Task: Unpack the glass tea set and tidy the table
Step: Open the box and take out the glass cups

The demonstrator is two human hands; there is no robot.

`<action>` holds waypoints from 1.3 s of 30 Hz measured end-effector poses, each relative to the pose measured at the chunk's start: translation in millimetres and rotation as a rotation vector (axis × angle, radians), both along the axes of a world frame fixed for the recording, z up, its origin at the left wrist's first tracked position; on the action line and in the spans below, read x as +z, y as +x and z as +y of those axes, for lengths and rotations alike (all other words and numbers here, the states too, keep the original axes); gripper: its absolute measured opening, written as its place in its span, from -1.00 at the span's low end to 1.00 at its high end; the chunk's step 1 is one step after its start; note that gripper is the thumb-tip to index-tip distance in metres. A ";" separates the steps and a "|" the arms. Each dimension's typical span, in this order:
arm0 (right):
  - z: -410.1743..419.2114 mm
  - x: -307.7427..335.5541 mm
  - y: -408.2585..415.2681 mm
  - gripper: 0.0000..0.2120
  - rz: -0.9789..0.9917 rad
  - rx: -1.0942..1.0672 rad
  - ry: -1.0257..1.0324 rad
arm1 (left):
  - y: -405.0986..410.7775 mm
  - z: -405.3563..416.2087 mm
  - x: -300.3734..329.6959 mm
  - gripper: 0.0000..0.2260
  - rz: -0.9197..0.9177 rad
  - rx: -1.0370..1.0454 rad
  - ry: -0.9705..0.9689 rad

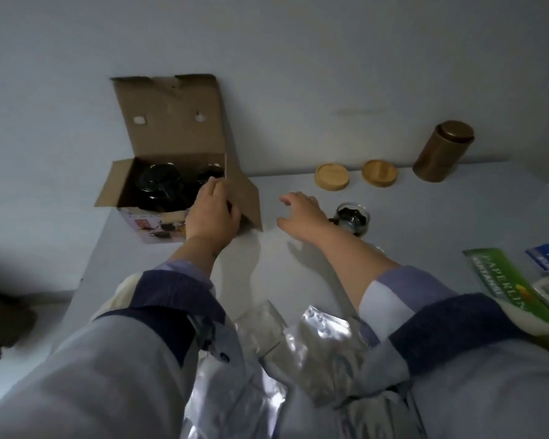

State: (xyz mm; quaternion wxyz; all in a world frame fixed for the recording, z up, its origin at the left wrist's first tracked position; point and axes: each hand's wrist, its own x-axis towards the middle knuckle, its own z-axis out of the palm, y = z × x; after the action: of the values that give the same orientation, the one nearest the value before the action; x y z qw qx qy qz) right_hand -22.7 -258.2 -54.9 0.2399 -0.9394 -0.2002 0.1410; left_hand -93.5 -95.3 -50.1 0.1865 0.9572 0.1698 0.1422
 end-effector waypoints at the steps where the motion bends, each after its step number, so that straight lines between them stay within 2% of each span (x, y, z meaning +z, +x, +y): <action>1: 17.1 2.8 2.0 -0.47 0.018 0.021 0.023 | -0.2 14.1 2.1 -0.50 0.004 0.028 -0.004; 5: 81.7 11.6 9.2 -0.51 -0.037 0.036 0.115 | -0.1 63.9 1.7 -0.38 0.067 0.098 0.054; 8: 118.1 13.3 16.8 -0.52 -0.156 0.069 0.078 | 4.6 95.2 -6.0 -0.26 0.184 0.096 0.154; 13: 159.8 3.1 40.6 -0.39 -0.232 0.131 -0.153 | 8.3 121.4 -14.9 -0.03 0.363 0.083 0.154; 19: 188.8 1.4 58.8 -0.26 -0.316 0.132 -0.473 | 7.8 125.3 -23.1 -0.01 0.371 0.071 0.199; 23: 205.8 -5.7 64.3 -0.23 -0.353 0.070 -0.514 | 8.6 128.2 -26.5 -0.01 0.360 0.059 0.206; 29: 207.4 -14.5 66.9 -0.19 -0.421 0.019 -0.375 | 11.2 131.0 -31.4 -0.01 0.357 0.065 0.215; 32: 202.5 -13.6 66.3 -0.14 -0.366 0.018 -0.229 | 11.3 130.4 -31.4 -0.01 0.365 0.068 0.215; 34: 199.3 -13.2 65.9 -0.14 -0.302 -0.014 -0.018 | 11.2 129.9 -30.0 -0.01 0.371 0.068 0.209; 37: 193.1 -7.5 61.3 -0.16 -0.169 -0.119 0.411 | 10.8 129.0 -27.7 -0.03 0.378 0.065 0.193; 39: 187.7 -0.3 57.6 -0.16 -0.131 -0.207 0.579 | 10.4 128.4 -25.4 -0.04 0.392 0.066 0.187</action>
State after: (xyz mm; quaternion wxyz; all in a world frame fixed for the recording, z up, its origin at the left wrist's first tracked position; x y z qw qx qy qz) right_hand 34.9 -70.4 -55.2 0.4973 -0.8544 -0.1504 -0.0080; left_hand -83.1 33.1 -75.6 0.0556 0.9736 0.2201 -0.0254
